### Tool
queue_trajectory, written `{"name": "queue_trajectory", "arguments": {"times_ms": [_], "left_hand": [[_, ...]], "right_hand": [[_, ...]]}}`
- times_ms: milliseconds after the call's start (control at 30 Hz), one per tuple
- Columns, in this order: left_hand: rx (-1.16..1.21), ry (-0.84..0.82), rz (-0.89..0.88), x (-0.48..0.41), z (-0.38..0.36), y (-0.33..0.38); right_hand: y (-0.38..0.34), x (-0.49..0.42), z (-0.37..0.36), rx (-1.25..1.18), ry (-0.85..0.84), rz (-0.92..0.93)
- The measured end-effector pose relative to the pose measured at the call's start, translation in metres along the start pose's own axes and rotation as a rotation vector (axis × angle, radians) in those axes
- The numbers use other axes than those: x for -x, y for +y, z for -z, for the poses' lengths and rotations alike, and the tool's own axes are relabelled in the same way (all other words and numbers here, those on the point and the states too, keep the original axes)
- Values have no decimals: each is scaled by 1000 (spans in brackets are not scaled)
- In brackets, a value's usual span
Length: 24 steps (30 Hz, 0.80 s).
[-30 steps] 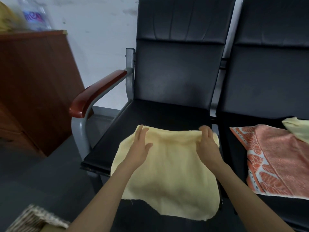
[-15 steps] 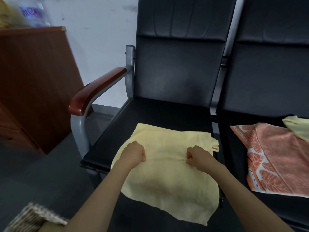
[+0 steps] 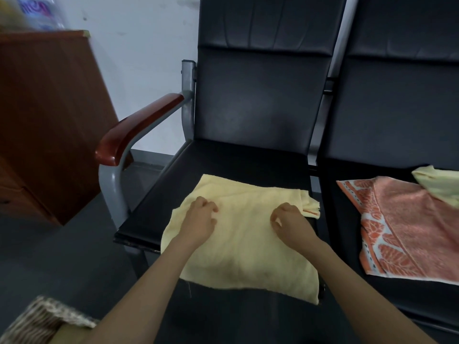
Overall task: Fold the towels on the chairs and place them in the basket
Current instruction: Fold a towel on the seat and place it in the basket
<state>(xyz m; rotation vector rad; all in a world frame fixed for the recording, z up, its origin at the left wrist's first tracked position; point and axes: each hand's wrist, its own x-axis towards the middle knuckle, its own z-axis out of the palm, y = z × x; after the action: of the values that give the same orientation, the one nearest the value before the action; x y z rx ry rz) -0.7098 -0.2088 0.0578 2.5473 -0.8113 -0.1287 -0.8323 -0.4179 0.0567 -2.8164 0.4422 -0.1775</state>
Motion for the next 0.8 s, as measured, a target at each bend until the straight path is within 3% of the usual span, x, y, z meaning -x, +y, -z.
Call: {"name": "queue_trajectory", "arguments": {"times_ms": [67,133,200,267,367,467,533,633,733,800], "left_hand": [[-59,-103,74,-2,13,3],[-61,-306,108,0,22,6],[-115,-477,99,3,26,6],[-126,-548,63,3,25,1],[60,-342,88,-3,9,-7],[-169,98,116,-2,-5,-2],[-242,244,83,0,-9,4],[-42,120,93,-4,-11,12],[119,-136,78,-6,-12,15],[73,-280,21,-1,-12,17]], "right_hand": [[-1,2,4,5,-117,0],[-4,3,12,-15,-244,-16],[-7,4,18,-53,-386,-46],[-7,6,22,-61,-500,-58],[0,5,19,-80,-480,-106],[4,2,7,59,-137,-182],[3,3,0,194,43,-105],[4,4,-4,123,-1,32],[7,3,7,75,-163,-27],[6,1,19,94,-256,-109]]}}
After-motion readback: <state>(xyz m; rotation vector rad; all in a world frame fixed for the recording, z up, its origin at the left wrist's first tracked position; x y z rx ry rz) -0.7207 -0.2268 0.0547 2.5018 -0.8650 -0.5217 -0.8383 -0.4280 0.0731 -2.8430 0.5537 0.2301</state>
